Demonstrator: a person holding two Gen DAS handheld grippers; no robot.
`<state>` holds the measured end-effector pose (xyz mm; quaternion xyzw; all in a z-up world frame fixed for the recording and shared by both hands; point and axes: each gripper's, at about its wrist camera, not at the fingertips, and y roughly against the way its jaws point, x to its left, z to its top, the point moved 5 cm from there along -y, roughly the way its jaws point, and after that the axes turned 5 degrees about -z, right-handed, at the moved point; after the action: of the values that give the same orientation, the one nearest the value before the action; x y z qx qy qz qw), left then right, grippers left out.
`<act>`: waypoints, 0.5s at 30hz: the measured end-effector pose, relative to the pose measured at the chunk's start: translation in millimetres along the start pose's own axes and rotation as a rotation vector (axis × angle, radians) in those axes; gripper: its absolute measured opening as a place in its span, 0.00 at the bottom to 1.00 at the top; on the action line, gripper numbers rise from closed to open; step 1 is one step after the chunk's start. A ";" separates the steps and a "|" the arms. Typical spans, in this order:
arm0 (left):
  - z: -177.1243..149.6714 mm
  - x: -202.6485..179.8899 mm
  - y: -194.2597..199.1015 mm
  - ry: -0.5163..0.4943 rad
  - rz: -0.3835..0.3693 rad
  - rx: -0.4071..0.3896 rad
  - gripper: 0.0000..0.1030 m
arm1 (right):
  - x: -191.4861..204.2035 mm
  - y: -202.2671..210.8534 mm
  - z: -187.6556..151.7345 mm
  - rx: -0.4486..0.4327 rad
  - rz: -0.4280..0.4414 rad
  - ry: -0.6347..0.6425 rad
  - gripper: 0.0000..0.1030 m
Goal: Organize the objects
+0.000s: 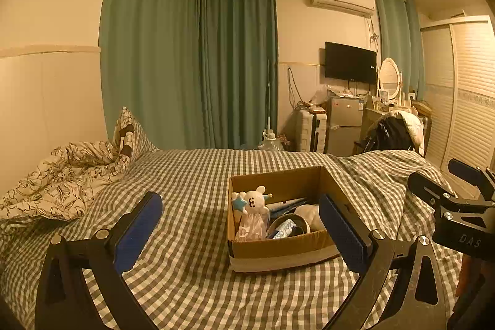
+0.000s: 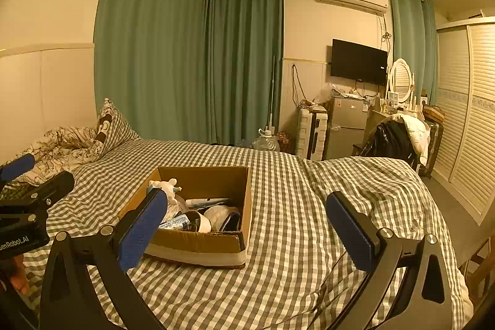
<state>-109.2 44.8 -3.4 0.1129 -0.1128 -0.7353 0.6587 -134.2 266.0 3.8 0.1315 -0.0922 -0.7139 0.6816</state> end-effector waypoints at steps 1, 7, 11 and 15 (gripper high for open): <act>-0.7 0.6 -0.7 0.000 0.000 0.003 1.00 | -0.2 -0.1 0.3 0.000 0.000 -0.001 1.00; -0.6 2.1 0.1 0.010 0.004 0.009 1.00 | 0.7 1.0 0.2 0.005 0.005 -0.004 1.00; -2.0 2.2 -0.5 0.010 0.005 0.017 1.00 | 0.6 2.4 0.8 0.002 0.009 -0.010 1.00; -2.7 2.7 -1.2 0.017 -0.001 0.023 1.00 | -0.1 4.0 2.0 0.001 0.008 -0.011 1.00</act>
<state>-109.8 42.2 -6.3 0.1269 -0.1156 -0.7334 0.6578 -131.0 265.7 6.9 0.1274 -0.0969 -0.7120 0.6837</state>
